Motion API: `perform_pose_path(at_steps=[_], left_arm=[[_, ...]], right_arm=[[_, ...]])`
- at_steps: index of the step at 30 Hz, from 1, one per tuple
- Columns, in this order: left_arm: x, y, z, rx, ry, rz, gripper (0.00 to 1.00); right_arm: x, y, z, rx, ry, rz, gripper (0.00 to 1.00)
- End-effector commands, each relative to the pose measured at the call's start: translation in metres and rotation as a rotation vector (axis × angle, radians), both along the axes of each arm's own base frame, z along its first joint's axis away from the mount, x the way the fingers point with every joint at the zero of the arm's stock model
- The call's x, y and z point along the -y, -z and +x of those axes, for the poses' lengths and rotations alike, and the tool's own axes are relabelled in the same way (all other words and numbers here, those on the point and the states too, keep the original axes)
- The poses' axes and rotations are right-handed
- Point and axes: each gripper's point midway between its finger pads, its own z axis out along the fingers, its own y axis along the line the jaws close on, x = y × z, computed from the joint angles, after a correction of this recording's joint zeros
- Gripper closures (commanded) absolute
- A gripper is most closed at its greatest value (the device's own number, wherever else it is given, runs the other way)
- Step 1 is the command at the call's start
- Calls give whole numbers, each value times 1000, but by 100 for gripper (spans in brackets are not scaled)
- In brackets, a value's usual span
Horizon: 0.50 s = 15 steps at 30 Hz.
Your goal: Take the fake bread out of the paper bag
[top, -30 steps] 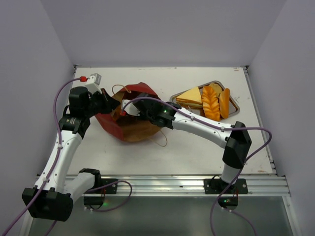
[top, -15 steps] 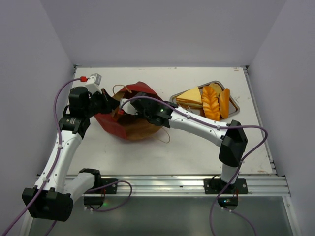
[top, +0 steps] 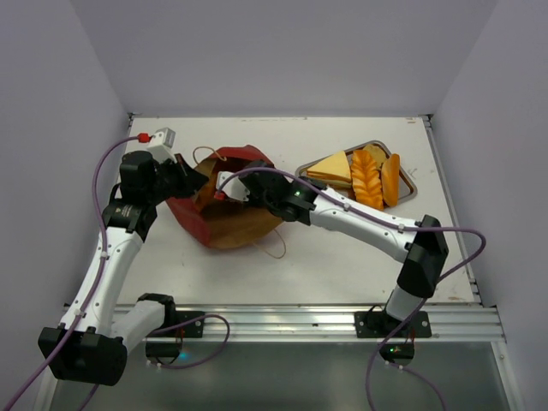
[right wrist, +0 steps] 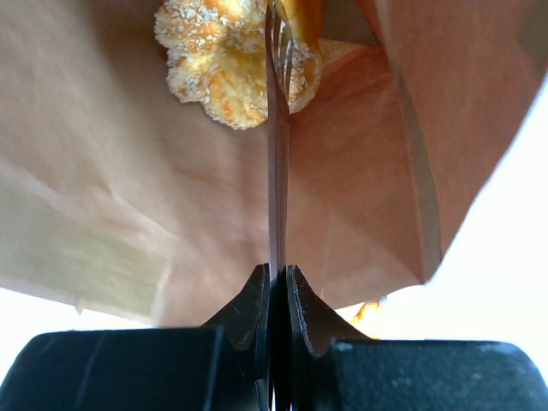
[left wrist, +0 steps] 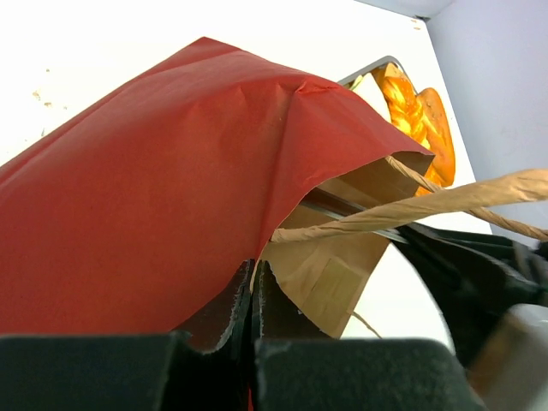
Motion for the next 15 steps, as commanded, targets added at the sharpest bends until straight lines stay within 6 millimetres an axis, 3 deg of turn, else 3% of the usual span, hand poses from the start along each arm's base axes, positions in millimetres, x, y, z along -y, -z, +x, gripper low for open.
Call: perform_pose_path(at_steps=[1, 6, 15], left_arm=[[-5, -11, 6, 42, -46, -14, 100], [-6, -10, 12, 33, -73, -32, 100], [-8, -19, 20, 40, -103, -44, 100]], right_arm=[[11, -50, -8, 48, -14, 137, 100], [22, -56, -22, 23, -55, 177, 100], [48, -83, -58, -22, -167, 289, 100]])
